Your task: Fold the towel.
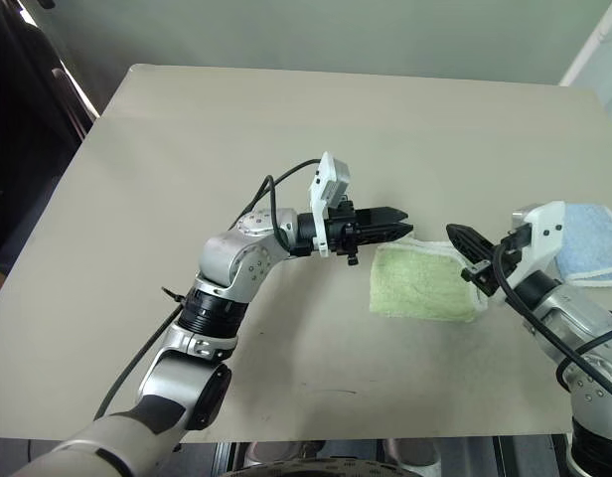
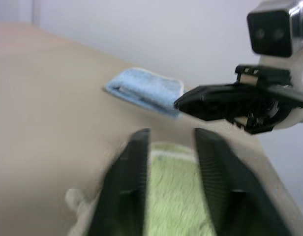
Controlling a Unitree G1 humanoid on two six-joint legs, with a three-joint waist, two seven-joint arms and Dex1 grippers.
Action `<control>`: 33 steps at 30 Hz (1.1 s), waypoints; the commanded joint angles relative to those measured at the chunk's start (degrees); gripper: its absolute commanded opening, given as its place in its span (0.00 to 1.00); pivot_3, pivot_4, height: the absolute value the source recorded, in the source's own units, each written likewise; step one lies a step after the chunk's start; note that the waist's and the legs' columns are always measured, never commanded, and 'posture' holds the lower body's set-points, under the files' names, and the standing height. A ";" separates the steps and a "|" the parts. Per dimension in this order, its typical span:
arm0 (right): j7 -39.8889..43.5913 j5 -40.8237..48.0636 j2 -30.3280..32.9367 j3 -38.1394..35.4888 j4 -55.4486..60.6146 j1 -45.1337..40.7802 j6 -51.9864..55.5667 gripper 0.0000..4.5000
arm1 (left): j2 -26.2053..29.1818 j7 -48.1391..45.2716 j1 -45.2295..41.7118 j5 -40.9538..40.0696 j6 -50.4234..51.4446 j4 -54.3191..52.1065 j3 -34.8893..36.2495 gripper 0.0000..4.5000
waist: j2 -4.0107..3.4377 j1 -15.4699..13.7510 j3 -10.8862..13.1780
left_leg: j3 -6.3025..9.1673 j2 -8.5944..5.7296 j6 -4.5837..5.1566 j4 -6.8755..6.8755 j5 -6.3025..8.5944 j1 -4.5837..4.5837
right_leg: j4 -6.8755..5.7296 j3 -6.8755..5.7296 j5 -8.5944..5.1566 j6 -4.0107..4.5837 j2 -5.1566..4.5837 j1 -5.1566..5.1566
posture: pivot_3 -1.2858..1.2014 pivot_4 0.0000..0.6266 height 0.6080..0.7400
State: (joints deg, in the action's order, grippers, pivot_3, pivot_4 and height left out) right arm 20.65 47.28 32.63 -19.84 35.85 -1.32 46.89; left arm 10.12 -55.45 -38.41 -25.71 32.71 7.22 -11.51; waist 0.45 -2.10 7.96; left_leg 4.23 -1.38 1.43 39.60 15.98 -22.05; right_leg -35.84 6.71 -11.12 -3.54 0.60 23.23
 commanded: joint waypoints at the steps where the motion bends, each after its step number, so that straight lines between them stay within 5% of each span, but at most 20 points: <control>1: -0.03 -1.54 0.04 0.86 0.07 -1.23 -2.25 0.00 | 0.09 -2.25 1.91 2.04 -5.26 -2.05 -2.57 0.01 | 0.00 0.02 0.00 | 0.00 0.00 -0.03 0.01 0.01 -0.01 | 0.00 -0.01 0.00 0.00 0.00 0.00 | 0.52 0.24 1.00; 10: 2.25 -6.89 1.30 3.92 -2.27 2.51 -4.35 0.00 | -2.48 -3.43 4.60 7.38 -15.65 2.46 -6.79 0.01 | -0.03 0.04 0.00 | 0.01 0.04 -0.07 0.17 0.20 -0.14 | 0.04 -0.07 -0.03 0.02 -0.03 0.04 | 0.52 0.24 1.00; 24: 3.16 -19.77 -7.17 9.70 -16.63 6.53 -20.01 0.00 | -5.52 -12.36 9.09 13.02 -24.28 18.00 -13.90 0.01 | -0.27 0.18 -0.08 | 0.04 0.10 0.49 0.35 0.79 -0.17 | 0.02 -0.15 -0.05 0.06 -0.02 0.10 | 0.52 0.24 1.00; 33: 8.01 -19.10 -7.36 10.64 -18.47 8.10 -21.28 0.00 | -7.82 -12.54 8.32 9.44 -19.21 19.01 -8.97 0.01 | -0.49 0.34 -0.22 | 0.14 0.09 0.67 0.41 0.98 0.11 | 0.60 -0.20 -0.01 0.48 0.00 -0.52 | 0.52 0.24 1.00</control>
State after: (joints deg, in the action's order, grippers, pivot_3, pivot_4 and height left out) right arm 26.94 27.43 24.87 -9.55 17.09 6.18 25.19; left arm 2.73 -67.42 -30.33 -15.24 11.37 26.75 -20.76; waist -0.03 -1.76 7.74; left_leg 4.37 -1.30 2.06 40.01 16.94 -21.94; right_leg -35.18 6.51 -11.09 -3.03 0.60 22.70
